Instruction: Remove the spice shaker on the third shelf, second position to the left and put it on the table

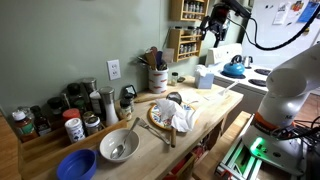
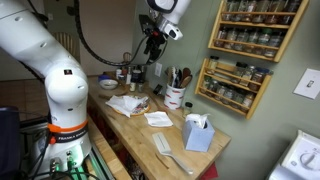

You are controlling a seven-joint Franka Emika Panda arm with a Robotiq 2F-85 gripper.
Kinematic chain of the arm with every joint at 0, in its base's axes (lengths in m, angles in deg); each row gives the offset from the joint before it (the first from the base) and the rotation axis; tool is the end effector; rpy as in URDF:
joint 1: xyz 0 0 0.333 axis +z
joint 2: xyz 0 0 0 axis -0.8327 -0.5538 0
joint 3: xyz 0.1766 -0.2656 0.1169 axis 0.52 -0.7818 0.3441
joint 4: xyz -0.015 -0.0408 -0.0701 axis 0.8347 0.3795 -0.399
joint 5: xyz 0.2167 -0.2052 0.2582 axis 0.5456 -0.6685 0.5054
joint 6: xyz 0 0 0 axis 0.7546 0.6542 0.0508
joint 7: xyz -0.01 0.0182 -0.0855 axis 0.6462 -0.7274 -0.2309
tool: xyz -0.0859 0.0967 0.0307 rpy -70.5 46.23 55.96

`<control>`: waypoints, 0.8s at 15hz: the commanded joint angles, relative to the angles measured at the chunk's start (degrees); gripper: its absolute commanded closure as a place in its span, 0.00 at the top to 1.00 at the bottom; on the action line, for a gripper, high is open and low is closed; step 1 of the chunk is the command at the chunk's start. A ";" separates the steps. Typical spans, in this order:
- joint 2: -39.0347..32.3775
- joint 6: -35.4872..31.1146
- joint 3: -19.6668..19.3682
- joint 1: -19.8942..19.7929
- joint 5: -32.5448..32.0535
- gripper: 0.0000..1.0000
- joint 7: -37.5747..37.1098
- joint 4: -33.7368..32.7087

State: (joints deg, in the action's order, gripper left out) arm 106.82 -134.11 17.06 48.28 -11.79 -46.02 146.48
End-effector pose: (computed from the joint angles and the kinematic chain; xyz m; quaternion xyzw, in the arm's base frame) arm 0.3225 -0.0576 0.5462 -0.9568 0.1916 0.0558 0.2114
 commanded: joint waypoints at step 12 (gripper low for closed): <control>-1.09 -10.05 -1.73 -6.55 7.29 1.00 -8.99 -0.87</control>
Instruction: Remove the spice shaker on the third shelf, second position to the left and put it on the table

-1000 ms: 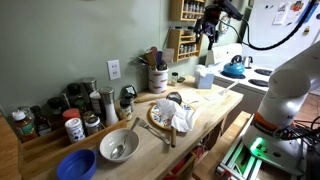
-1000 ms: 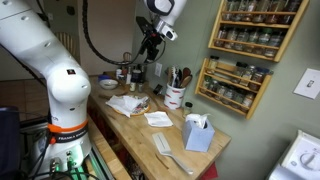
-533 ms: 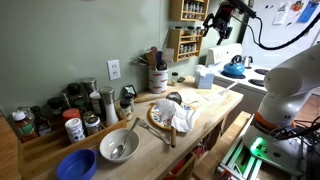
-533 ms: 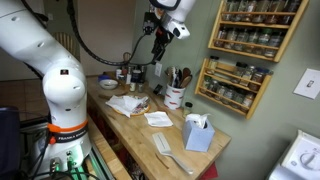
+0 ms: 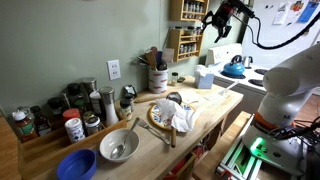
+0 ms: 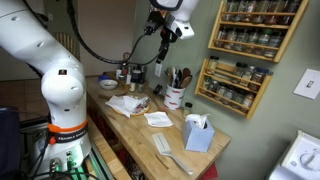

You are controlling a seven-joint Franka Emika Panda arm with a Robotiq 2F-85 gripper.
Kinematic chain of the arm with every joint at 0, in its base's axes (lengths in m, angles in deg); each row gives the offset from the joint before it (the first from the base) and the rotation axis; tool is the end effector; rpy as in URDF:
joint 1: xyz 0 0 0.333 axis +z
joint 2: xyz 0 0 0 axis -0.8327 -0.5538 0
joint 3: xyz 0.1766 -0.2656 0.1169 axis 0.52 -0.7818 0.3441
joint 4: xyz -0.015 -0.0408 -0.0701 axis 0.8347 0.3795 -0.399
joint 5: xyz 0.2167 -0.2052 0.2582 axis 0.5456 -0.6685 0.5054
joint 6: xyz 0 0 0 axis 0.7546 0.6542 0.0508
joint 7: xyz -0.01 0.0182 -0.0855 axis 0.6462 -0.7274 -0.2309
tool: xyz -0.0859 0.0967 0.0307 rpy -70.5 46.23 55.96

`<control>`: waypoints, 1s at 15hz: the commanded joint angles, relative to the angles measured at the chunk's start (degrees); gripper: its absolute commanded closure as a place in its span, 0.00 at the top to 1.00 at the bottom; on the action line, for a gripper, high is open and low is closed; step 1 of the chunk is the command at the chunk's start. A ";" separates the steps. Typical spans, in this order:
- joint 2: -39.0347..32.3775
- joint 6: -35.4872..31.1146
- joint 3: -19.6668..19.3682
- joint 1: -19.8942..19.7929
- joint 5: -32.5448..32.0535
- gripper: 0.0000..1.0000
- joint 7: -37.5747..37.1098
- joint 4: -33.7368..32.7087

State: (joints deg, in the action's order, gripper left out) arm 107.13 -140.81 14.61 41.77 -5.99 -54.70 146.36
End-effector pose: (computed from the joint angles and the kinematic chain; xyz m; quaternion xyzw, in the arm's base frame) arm 0.3260 -0.1106 0.5622 -0.8995 0.3450 -0.0062 0.2679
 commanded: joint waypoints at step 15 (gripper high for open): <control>-7.63 -40.61 1.32 -0.12 8.73 1.00 -16.78 -6.62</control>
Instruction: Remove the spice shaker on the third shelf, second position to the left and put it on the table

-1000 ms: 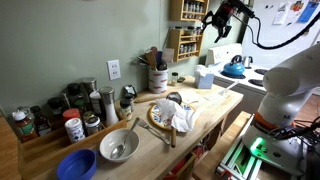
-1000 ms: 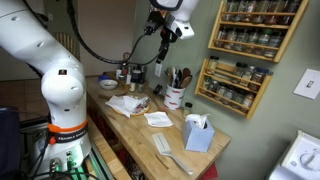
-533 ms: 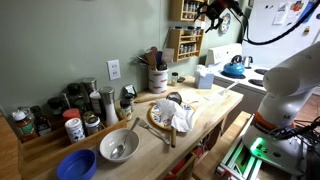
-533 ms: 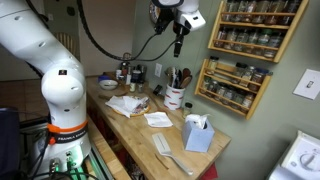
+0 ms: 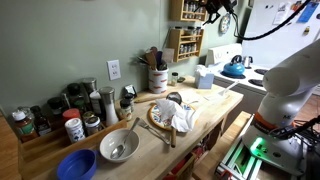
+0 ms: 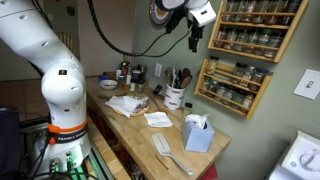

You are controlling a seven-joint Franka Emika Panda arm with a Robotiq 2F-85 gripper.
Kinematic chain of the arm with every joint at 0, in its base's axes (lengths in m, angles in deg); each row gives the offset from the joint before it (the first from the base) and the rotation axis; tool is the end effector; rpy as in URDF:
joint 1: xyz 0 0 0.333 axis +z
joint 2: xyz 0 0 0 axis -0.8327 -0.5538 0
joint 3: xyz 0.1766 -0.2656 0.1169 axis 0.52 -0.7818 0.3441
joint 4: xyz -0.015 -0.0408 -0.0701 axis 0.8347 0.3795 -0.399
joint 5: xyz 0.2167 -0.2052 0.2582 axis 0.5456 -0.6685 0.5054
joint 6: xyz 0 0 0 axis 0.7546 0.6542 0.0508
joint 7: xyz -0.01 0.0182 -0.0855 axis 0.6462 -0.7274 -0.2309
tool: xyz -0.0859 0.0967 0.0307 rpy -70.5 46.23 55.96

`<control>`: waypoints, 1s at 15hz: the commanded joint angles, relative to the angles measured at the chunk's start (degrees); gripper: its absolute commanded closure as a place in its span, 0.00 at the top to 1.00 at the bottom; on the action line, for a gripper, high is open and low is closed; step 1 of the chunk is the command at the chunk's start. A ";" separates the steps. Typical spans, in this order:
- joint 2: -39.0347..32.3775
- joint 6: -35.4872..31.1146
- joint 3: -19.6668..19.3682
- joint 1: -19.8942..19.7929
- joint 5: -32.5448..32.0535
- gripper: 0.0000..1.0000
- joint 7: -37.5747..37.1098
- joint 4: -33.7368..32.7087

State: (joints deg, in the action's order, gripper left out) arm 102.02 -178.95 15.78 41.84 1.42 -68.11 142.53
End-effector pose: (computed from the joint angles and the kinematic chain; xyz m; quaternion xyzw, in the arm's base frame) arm 0.3985 -0.1751 0.6330 -0.7517 0.5183 -0.2730 0.3030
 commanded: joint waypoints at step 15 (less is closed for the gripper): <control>-8.60 -10.78 -0.31 2.73 2.80 1.00 -5.58 -10.76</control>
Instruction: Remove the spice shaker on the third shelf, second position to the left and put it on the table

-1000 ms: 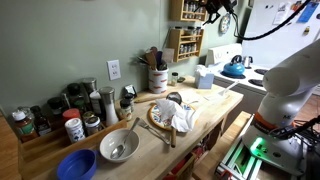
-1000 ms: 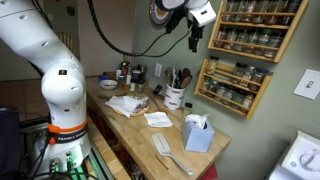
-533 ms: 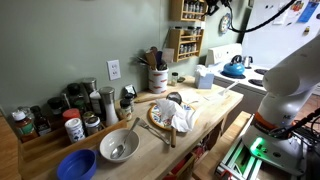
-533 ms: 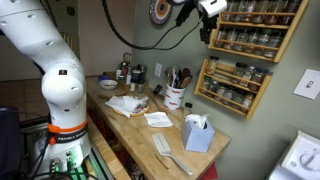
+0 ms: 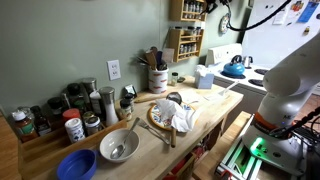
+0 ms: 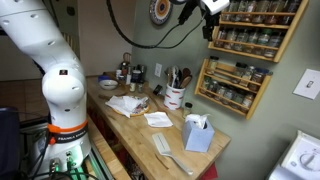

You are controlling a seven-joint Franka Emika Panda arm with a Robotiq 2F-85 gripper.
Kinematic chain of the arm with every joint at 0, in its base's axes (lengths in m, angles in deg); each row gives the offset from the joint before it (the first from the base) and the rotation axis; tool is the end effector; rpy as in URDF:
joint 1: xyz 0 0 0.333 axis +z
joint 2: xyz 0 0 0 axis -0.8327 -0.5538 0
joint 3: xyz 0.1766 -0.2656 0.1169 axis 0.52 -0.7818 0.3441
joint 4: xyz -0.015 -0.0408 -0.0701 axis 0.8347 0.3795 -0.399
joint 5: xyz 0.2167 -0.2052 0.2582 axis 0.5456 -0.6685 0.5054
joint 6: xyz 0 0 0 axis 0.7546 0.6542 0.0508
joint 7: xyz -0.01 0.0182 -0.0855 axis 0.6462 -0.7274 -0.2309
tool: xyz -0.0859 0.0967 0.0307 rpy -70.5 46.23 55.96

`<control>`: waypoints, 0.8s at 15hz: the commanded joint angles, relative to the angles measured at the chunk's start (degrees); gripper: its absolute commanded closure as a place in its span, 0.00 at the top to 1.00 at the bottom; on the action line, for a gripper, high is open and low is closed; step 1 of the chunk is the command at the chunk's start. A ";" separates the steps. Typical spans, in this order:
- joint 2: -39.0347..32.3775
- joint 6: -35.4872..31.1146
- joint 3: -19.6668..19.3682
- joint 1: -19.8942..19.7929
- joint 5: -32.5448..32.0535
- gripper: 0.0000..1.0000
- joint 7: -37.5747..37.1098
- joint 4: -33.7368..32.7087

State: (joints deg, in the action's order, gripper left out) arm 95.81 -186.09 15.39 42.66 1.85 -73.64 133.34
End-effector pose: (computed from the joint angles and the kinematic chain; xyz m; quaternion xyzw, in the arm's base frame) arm 0.4331 -0.2012 0.6868 -0.6948 0.5506 -0.3382 0.3158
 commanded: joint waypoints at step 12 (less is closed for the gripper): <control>-10.39 -14.63 0.07 3.10 2.89 1.00 -3.65 -6.55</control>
State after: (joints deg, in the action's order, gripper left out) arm 87.10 -199.37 15.98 45.39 3.29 -75.77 128.52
